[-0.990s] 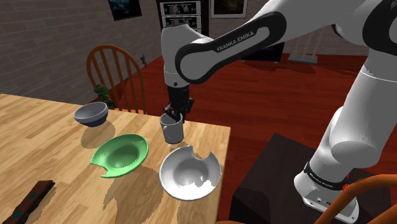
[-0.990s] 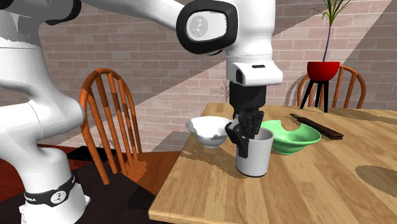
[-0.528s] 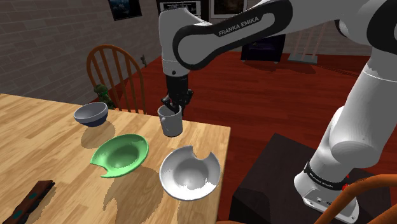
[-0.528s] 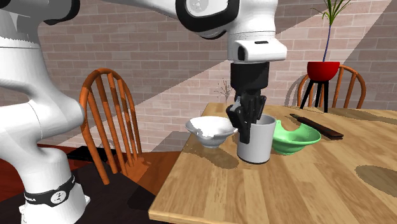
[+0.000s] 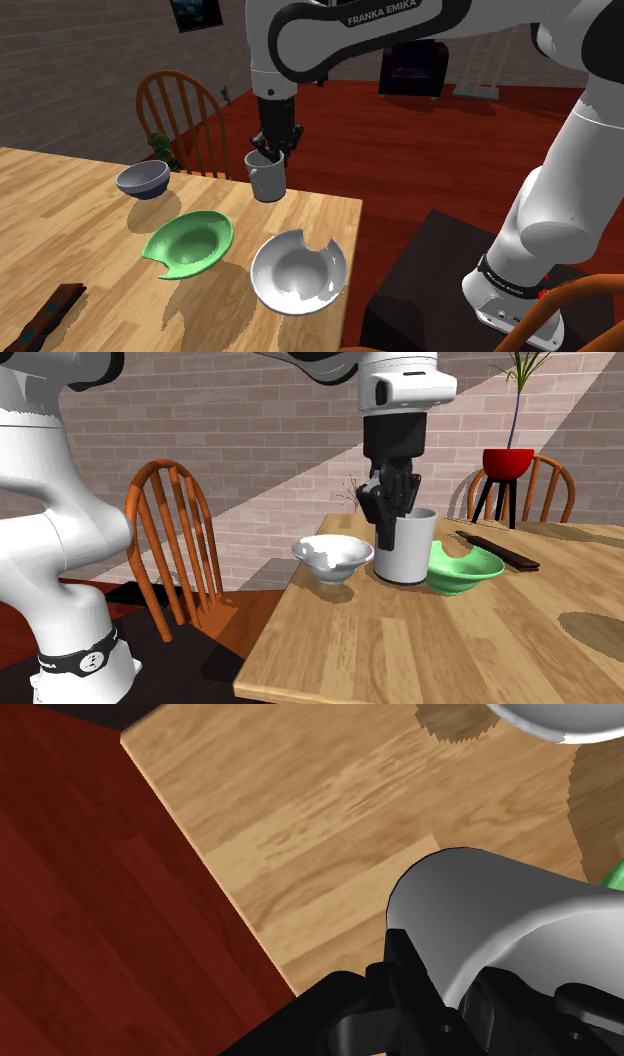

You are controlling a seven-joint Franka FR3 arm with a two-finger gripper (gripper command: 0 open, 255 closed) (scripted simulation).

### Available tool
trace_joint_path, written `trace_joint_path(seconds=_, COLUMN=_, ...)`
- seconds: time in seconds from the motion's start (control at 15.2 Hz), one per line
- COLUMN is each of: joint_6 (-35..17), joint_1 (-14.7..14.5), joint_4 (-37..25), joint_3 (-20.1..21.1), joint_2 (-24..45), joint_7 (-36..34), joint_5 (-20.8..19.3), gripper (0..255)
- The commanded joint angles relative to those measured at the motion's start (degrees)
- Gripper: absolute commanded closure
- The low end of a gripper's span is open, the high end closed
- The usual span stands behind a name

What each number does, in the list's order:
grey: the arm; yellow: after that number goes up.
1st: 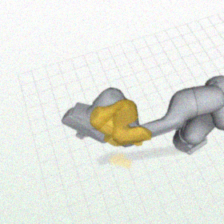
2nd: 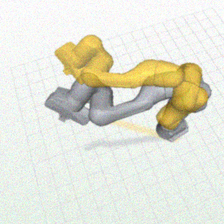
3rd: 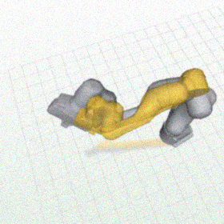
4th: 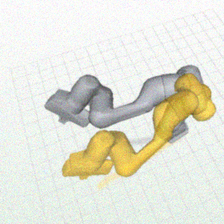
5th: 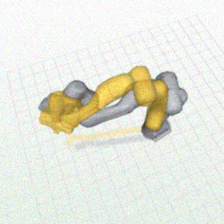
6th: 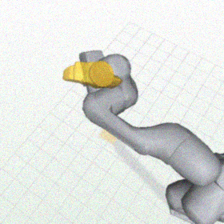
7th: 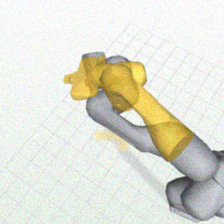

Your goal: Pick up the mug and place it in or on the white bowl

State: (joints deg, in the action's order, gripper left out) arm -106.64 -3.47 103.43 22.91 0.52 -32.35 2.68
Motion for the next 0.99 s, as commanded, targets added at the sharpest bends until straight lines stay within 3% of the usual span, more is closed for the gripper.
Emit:
trace_joint_path(seconds=0.0, joint_6=1.7, joint_1=-0.1, joint_4=-1.7, joint_3=0.1, joint_2=0.0, joint_7=-0.2, joint_5=0.0, gripper=255)
trace_joint_path(seconds=0.53, joint_6=7.7, joint_1=-0.1, joint_4=-8.1, joint_3=0.1, joint_2=0.4, joint_7=-0.6, joint_5=-0.3, gripper=255)
trace_joint_path(seconds=0.92, joint_6=7.5, joint_1=-2.6, joint_4=-0.8, joint_3=2.6, joint_2=-7.6, joint_7=-5.1, joint_5=2.9, gripper=255)
